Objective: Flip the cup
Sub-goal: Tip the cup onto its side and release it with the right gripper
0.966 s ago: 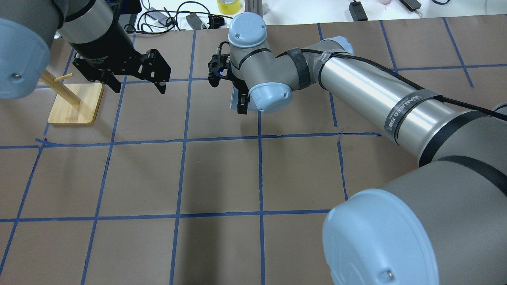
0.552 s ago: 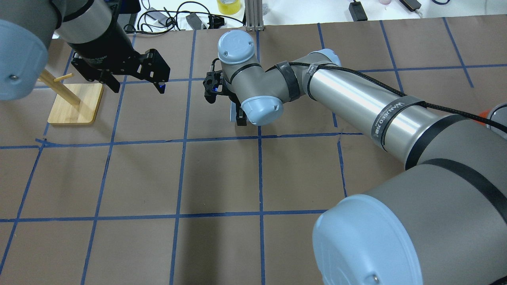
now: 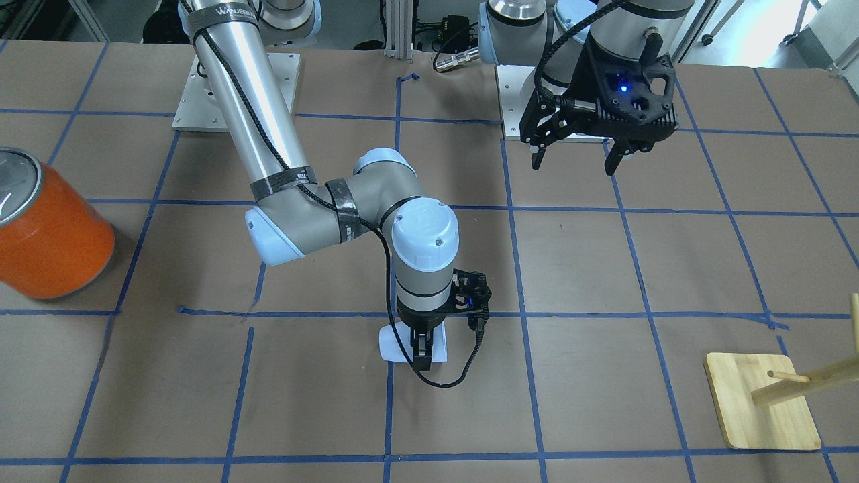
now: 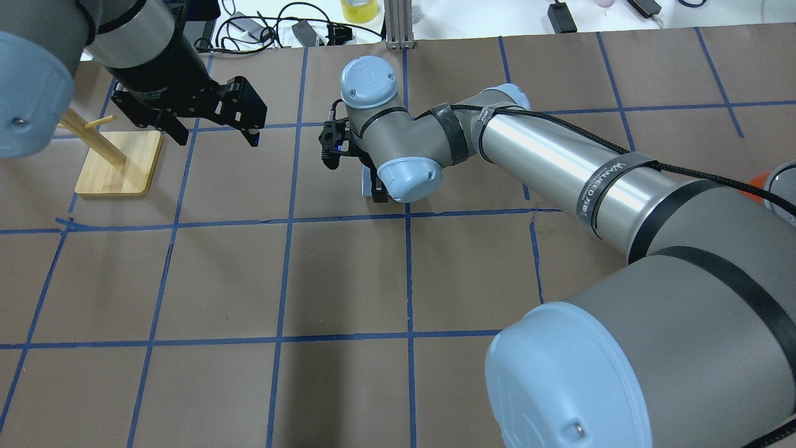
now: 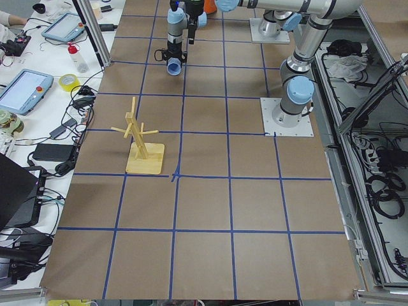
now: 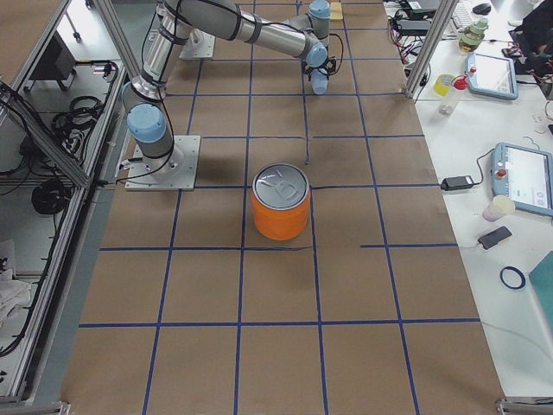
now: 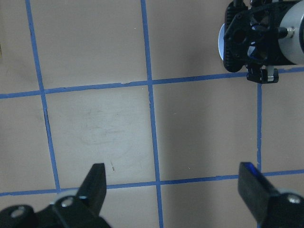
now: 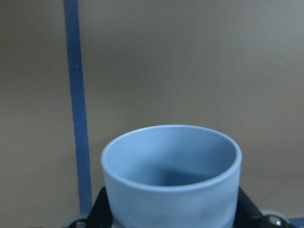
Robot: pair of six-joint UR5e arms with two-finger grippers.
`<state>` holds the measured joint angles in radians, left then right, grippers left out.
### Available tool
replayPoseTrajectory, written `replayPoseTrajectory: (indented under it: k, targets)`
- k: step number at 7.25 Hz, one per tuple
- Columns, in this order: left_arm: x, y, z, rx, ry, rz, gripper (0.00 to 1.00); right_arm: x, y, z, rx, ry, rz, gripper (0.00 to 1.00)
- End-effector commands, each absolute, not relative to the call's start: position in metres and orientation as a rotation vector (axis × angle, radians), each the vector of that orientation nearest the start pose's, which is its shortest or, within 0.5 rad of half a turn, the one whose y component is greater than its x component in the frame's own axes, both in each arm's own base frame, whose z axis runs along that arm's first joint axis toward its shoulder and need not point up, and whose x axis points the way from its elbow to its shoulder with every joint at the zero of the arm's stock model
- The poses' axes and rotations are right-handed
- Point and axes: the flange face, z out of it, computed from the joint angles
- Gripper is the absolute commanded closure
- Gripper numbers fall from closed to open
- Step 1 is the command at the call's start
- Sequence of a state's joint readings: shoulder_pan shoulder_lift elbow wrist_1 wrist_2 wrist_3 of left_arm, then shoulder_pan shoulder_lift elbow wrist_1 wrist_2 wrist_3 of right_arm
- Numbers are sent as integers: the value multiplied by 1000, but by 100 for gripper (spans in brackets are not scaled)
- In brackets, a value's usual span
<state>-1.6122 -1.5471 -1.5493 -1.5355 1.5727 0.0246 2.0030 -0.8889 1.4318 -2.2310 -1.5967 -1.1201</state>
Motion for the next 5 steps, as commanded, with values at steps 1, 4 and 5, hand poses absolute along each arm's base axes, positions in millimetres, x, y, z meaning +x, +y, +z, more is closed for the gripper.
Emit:
replayPoseTrajectory:
  k: [1,4,5]
  targets:
    - [-153,-483,513,111,3136,-123,0,419,-591,204,-2240,2288,-159,0]
    - [-153,-483,513,110,3135,-125,0,413,-589,241,-2237,2296,-220,0]
    - [-153,-483,513,108,3136,-123,0,408,-590,256,-2228,2312,-246,0]
